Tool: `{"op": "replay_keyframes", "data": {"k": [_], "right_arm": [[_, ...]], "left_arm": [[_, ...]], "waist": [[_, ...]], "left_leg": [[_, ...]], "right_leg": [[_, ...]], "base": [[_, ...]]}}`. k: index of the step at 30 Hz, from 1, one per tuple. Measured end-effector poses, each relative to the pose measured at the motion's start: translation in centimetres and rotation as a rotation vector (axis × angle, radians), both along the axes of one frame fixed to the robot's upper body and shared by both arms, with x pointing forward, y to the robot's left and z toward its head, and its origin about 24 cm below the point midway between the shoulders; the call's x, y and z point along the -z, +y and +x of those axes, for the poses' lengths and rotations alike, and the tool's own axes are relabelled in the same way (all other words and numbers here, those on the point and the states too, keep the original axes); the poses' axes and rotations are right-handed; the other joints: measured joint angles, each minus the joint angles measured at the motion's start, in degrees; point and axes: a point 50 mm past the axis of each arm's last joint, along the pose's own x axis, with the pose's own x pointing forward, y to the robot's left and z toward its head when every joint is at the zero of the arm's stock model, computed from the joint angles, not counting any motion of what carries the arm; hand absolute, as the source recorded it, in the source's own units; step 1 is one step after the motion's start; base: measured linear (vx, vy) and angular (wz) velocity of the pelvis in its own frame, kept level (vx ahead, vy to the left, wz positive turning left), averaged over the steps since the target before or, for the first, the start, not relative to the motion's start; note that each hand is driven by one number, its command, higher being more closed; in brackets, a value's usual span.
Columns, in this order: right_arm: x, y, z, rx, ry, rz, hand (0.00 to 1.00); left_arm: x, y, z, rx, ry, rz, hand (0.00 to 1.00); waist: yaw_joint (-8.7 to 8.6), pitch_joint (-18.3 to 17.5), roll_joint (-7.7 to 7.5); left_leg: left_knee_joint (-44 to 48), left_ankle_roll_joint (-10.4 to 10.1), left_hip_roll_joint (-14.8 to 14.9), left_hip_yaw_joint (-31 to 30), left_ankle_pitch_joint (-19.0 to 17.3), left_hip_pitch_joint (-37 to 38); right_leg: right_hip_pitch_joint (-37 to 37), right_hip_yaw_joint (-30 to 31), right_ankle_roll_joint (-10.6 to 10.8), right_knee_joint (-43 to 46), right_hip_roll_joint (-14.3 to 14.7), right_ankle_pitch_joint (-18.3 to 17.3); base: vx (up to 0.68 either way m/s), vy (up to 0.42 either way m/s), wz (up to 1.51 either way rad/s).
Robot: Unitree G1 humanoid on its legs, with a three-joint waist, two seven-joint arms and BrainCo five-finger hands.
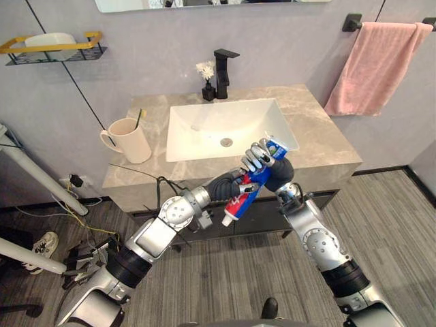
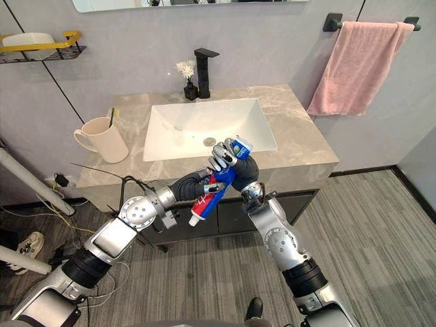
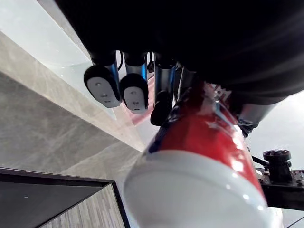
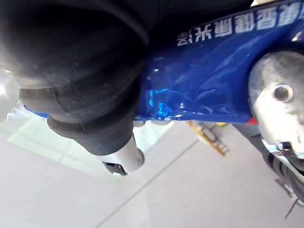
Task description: Organize washtable
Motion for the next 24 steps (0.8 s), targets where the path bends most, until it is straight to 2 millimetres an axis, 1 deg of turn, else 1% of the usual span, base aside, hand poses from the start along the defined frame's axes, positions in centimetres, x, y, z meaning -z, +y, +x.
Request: {"op": "replay_keyframes", "data": {"k": [10, 11, 14, 16, 17, 18, 19, 21, 22, 23, 24], "right_arm": [[-0.2, -0.1, 0.1, 0.014, -0.004, 0.027, 1.00], [-0.3, -0.1, 0.1, 0.015, -0.004, 0.030, 1.00], [-1.0, -0.1, 0.5, 0.032, -0.030, 0.043, 1.00], [-2.3, -0.2, 1.0, 0.044, -0.072, 0.032, 1.00], [-3.4, -0.5, 1.5, 0.063, -0.109, 0.034, 1.00], [-4.8, -1.7, 2.0, 0.121, -0.149, 0.050, 1.00], [-5.6, -2.5, 2.3, 0.163, -0.174, 0.055, 1.00], [-8.3, -6.6, 3.3, 0.340, -0.256, 0.048, 1.00], [-8.9, -7.6, 3.4, 0.378, -0.274, 0.039, 1.00], [-9.8, -8.9, 3.5, 0.432, -0.305, 0.020, 1.00], [-10.5, -9.6, 3.6, 0.466, -0.321, 0.012, 1.00]], "left_arm": [[-0.2, -0.3, 0.0, -0.008, 0.000, -0.031, 1.00], [-0.2, -0.3, 0.1, -0.009, -0.001, -0.034, 0.00], [-0.8, 0.1, 0.3, -0.031, -0.017, -0.065, 0.00], [-1.8, 0.9, 0.6, -0.065, -0.025, -0.135, 0.00], [-2.6, 1.8, 0.7, -0.095, -0.040, -0.182, 0.00], [-3.4, 3.7, 0.7, -0.153, -0.041, -0.260, 0.00], [-3.7, 4.9, 0.7, -0.194, -0.043, -0.297, 0.00], [-4.3, 9.4, 0.1, -0.344, -0.044, -0.391, 0.00], [-4.4, 10.4, -0.2, -0.374, -0.046, -0.411, 0.00], [-4.6, 11.8, -0.8, -0.423, -0.048, -0.458, 0.00], [-4.7, 12.6, -1.2, -0.452, -0.052, -0.494, 0.00]], "waist": [[0.01, 0.50, 0.04], [0.00, 0.50, 0.04], [-0.01, 0.53, 0.07], [-0.03, 0.54, 0.08], [0.00, 0.58, 0.15], [-0.02, 0.61, 0.20], [0.01, 0.67, 0.23], [0.22, 0.72, 0.23], [0.29, 0.72, 0.22], [0.60, 0.75, 0.21], [0.94, 0.78, 0.24]], "left_leg": [[-0.49, 0.01, -0.05, -0.71, 0.01, -0.08], [-0.73, -0.01, -0.06, -0.79, 0.04, -0.03], [-0.98, -0.17, -0.07, -1.38, 0.19, -0.03], [-1.00, -0.18, -0.06, -1.56, 0.22, -0.01], [-1.01, -0.14, -0.07, -1.84, 0.27, 0.04], [-1.17, -0.15, -0.08, -2.13, 0.51, 0.25], [-1.33, -0.14, -0.09, -2.24, 0.57, 0.46], [-1.95, -0.15, -0.21, -2.98, 0.88, 0.87], [-2.00, -0.15, -0.23, -3.11, 0.88, 0.87], [-2.08, -0.15, -0.25, -3.14, 0.88, 0.88], [-2.14, -0.14, -0.27, -3.15, 0.89, 0.88]], "right_leg": [[0.06, -0.31, 0.03, 0.00, -0.06, -0.03], [0.07, -0.43, 0.04, 0.00, -0.06, -0.04], [0.33, -1.26, 0.09, 0.01, -0.08, -0.08], [0.48, -1.45, 0.09, 0.02, -0.10, -0.08], [0.76, -1.53, 0.09, 0.02, -0.13, -0.08], [1.08, -1.73, 0.10, 0.02, -0.15, -0.09], [1.30, -1.84, 0.11, 0.02, -0.15, -0.10], [2.05, -2.89, 0.26, 0.02, -0.30, -0.20], [2.23, -3.17, 0.37, 0.02, -0.36, -0.29], [2.25, -3.21, 0.39, 0.01, -0.39, -0.31], [2.24, -3.24, 0.40, 0.01, -0.41, -0.31]], "base": [[0.00, 0.000, 0.01], [0.00, 0.000, 0.08], [0.00, 0.005, 0.09], [0.01, 0.021, 0.06], [0.02, 0.030, 0.12], [0.02, 0.026, 0.13], [0.02, 0.023, 0.12], [0.01, 0.024, 0.22], [0.01, 0.027, 0.20], [0.02, 0.026, 0.08], [0.00, 0.000, 0.00]]}}
